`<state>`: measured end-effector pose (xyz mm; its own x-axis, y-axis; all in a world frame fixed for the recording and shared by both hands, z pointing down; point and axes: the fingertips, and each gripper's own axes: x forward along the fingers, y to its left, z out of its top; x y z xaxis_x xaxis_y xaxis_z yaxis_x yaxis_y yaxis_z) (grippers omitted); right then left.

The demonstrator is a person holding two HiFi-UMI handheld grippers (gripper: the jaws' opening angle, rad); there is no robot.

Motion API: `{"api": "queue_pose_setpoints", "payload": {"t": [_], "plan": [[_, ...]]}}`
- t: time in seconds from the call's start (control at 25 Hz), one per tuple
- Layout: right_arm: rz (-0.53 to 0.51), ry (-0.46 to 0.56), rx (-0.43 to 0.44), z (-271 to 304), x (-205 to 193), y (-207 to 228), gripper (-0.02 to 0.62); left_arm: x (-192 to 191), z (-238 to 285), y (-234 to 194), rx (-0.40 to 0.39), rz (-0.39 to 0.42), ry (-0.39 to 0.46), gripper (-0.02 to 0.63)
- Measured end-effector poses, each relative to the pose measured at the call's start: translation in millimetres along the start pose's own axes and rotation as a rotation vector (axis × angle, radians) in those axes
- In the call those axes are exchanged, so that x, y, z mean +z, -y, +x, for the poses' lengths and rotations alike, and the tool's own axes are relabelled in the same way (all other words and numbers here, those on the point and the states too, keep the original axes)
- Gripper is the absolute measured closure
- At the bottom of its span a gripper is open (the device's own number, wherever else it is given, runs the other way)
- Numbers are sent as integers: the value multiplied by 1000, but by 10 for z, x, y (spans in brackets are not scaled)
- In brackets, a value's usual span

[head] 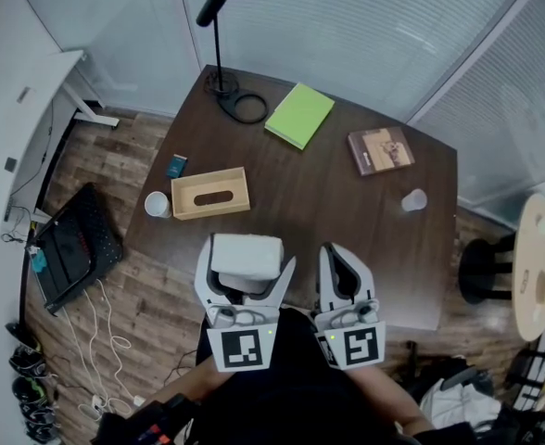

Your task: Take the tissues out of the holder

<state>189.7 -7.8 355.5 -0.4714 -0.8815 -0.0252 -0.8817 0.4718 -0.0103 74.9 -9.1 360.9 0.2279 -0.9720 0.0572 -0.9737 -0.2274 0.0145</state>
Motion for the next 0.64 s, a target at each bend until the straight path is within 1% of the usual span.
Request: {"api": "queue_pose_setpoints", "payload": {"t": [0.16,0.32,0.64], "plan": [[-2,-6,-7,-60,-30,14,584,-16,-3,57,-12,14,-4,87],[-12,-8,-24,-83,-13,73,584,-24,24,118,-25,0,-5,87],[-14,-12,-35,-116,-32,159,584,-30,101,217,-41,9,-5,87]]}}
